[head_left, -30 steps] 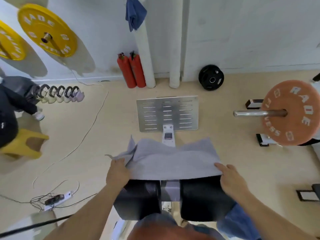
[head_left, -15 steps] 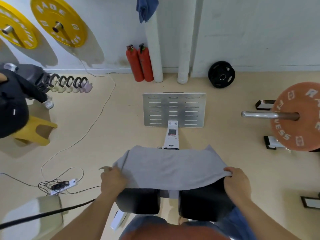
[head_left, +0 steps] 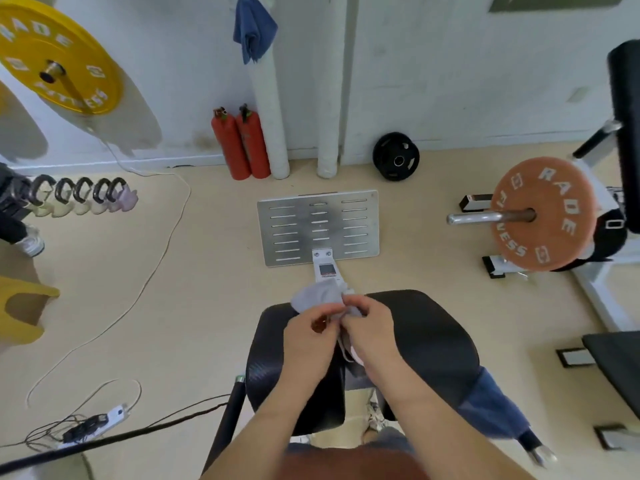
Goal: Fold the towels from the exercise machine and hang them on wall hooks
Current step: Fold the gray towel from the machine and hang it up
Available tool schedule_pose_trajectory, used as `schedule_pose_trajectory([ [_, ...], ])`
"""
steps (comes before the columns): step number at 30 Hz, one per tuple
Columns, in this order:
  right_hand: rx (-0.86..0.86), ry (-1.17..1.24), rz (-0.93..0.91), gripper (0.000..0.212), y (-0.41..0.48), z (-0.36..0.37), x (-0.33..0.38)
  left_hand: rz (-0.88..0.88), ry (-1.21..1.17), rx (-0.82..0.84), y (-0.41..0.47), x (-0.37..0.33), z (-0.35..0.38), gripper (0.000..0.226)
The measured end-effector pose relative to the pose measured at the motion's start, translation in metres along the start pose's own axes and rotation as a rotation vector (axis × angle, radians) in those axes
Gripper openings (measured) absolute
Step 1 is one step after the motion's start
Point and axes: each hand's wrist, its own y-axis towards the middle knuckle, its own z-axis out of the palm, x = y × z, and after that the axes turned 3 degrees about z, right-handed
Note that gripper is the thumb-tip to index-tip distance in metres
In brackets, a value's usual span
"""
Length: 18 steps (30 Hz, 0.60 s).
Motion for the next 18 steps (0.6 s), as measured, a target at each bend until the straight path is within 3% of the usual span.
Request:
schedule_pose_trajectory([
  [5, 0.023, 0.143, -0.122, 0.04, -0.026, -0.012, 0.049, -0.101, -0.487, 0.088, 0.002, -0.051, -0.03, 0.041],
  [10, 0.301, 0.221, -0.19, 0.019, -0.019, -0.039, 0.09, -0.007, -0.546, 0.088, 0.01, -0.096, -0.039, 0.034],
  [14, 0.42, 0.229, -0.237, 0.022, -0.012, -0.05, 0.115, 0.147, -0.375, 0.008, 0.017, -0.116, -0.045, 0.026],
  [18, 0.424, 0.087, -0.297, 0.027, -0.009, -0.051, 0.131, 0.381, 0.089, -0.123, 0.029, -0.132, -0.051, 0.036],
])
